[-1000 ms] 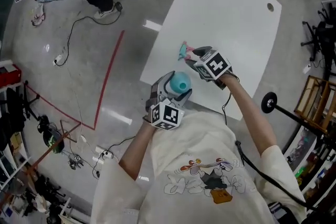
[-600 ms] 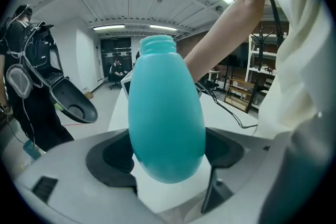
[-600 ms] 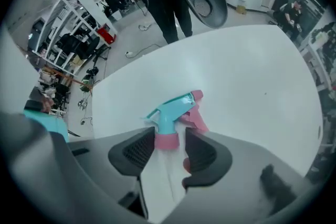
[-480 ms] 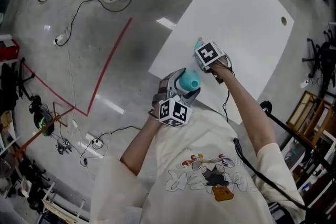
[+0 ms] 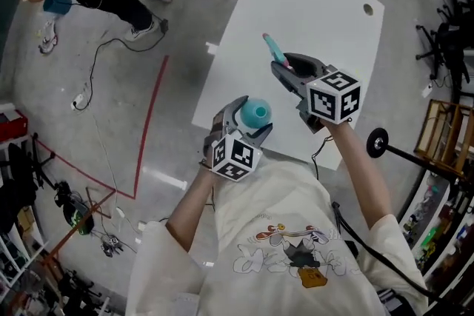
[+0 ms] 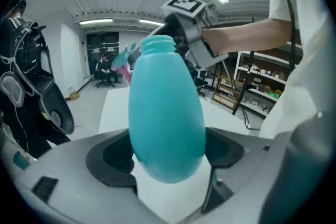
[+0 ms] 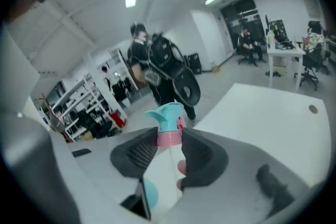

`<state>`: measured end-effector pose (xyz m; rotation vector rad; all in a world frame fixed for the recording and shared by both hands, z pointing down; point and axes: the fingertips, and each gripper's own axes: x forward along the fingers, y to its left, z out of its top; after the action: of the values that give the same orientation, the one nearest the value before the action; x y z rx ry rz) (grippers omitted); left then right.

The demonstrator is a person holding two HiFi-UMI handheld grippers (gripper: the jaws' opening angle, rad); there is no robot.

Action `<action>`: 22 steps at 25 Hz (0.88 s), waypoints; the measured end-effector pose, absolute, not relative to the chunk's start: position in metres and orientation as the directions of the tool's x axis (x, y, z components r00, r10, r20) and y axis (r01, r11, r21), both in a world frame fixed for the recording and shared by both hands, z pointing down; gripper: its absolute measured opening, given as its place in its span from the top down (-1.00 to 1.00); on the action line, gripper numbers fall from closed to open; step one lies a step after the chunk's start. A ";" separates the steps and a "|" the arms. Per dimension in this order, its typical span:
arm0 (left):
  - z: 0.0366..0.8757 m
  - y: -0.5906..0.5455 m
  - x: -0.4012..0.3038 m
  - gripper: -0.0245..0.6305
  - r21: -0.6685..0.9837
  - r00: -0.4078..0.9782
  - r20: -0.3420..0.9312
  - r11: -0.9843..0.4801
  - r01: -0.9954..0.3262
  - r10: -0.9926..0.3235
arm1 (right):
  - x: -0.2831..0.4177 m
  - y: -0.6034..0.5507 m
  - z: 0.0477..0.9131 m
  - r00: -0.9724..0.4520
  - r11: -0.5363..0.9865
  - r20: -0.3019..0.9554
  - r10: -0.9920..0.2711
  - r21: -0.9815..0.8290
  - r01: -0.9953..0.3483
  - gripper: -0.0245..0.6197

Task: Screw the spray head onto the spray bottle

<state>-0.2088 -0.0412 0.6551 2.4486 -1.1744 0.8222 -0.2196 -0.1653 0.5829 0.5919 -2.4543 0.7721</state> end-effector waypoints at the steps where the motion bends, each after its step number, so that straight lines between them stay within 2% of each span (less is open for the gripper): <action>1: 0.647 -0.050 -0.197 -0.32 0.037 0.518 0.613 -0.633 -0.773 -0.597 | -0.208 -0.172 0.547 -0.822 0.751 0.487 -0.295 -0.413 -0.515 0.48; 3: 0.629 -0.063 -0.174 -0.32 0.062 0.550 0.621 -0.665 -0.744 -0.558 | -0.184 -0.179 0.477 -0.880 0.774 0.313 -0.357 -0.428 -0.466 0.48; 6: 0.593 -0.073 -0.135 -0.32 0.089 0.596 0.640 -0.724 -0.684 -0.485 | -0.149 -0.171 0.378 -0.922 0.831 0.088 -0.378 -0.408 -0.379 0.48; 10: 0.549 -0.077 -0.089 -0.32 0.101 0.650 0.641 -0.795 -0.598 -0.408 | -0.107 -0.150 0.289 -0.925 0.882 -0.091 -0.369 -0.347 -0.318 0.48; 15: 0.522 -0.077 -0.049 -0.32 0.053 0.655 0.658 -0.845 -0.532 -0.371 | -0.068 -0.136 0.261 -0.925 0.909 -0.159 -0.345 -0.302 -0.288 0.48; 22: 0.489 -0.078 -0.021 -0.32 0.067 0.679 0.641 -0.854 -0.515 -0.359 | -0.049 -0.122 0.293 -0.944 0.905 -0.135 -0.301 -0.354 -0.237 0.48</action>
<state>-0.0205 -0.0780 0.4888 2.6500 -0.7022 0.9361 -0.0486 -0.1217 0.2934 0.4628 -3.2479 0.5648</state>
